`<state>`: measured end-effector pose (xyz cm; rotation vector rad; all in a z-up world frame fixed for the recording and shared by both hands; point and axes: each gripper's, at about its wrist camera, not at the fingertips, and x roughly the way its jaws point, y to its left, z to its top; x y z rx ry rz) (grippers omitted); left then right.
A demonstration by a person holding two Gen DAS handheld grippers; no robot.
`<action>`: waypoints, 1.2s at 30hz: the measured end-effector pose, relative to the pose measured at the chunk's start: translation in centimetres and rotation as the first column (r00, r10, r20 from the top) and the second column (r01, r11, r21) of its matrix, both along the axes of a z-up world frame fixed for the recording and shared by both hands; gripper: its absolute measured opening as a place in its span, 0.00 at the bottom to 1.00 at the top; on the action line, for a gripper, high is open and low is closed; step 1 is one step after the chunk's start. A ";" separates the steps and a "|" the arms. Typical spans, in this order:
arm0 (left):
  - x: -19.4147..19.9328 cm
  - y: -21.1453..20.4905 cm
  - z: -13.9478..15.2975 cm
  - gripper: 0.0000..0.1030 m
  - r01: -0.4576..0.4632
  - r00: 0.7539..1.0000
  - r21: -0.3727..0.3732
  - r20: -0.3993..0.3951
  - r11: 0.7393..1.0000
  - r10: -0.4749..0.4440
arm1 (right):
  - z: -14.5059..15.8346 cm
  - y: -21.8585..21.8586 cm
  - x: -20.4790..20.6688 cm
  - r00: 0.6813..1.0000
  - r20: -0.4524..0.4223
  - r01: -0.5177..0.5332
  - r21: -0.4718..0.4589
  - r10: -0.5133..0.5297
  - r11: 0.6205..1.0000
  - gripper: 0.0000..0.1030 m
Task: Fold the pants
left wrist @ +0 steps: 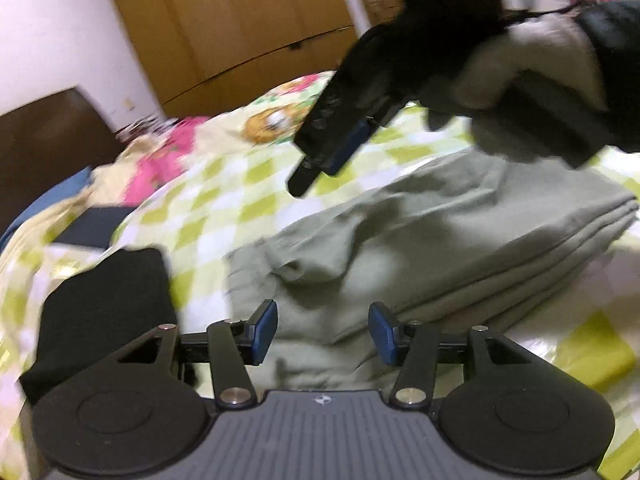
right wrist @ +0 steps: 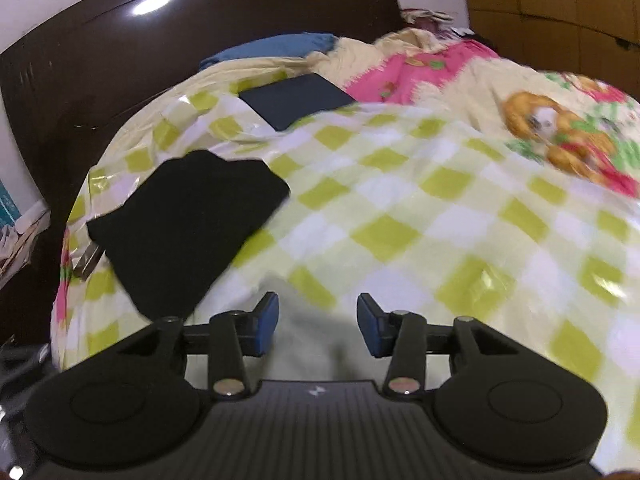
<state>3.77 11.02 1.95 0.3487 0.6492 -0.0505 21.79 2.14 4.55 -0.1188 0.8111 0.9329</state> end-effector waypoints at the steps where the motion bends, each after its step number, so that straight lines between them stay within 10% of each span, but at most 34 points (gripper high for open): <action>1: 0.7 -0.2 -0.5 0.62 0.030 0.999 -0.011 -0.016 0.999 -0.030 | -0.1 -1.5 -0.6 0.999 -0.010 0.037 -0.009 -0.037 0.999 0.44; 7: 6.9 0.9 -2.4 0.65 0.106 0.980 -0.099 -0.161 0.989 -0.121 | -1.7 -11.2 -3.9 0.959 -0.077 0.268 -0.077 -0.274 0.960 0.48; 13: 10.0 8.0 -0.1 0.66 -0.255 0.960 -0.208 -0.171 0.944 0.221 | -4.1 -16.2 -5.4 0.913 -0.145 0.373 -0.078 -0.381 0.925 0.48; 17: 9.5 9.8 0.2 0.67 -0.427 0.901 -0.089 -0.123 0.900 0.415 | -4.7 -17.2 -5.9 0.911 -0.131 0.385 -0.065 -0.391 0.920 0.48; 22: 7.2 3.8 2.0 0.67 -0.210 0.978 0.014 0.017 0.978 0.210 | -4.0 -18.0 -6.3 0.915 -0.125 0.383 -0.024 -0.383 0.924 0.51; 27: 5.5 -1.4 1.3 0.71 0.003 1.000 0.035 -0.023 0.999 -0.002 | -3.5 -17.4 -6.1 0.927 -0.131 0.358 0.025 -0.352 0.934 0.52; 36: 7.4 2.3 1.6 0.72 -0.088 0.990 -0.026 -0.108 0.996 0.085 | -2.8 -11.7 -5.5 0.975 -0.097 0.208 0.072 -0.201 0.976 0.55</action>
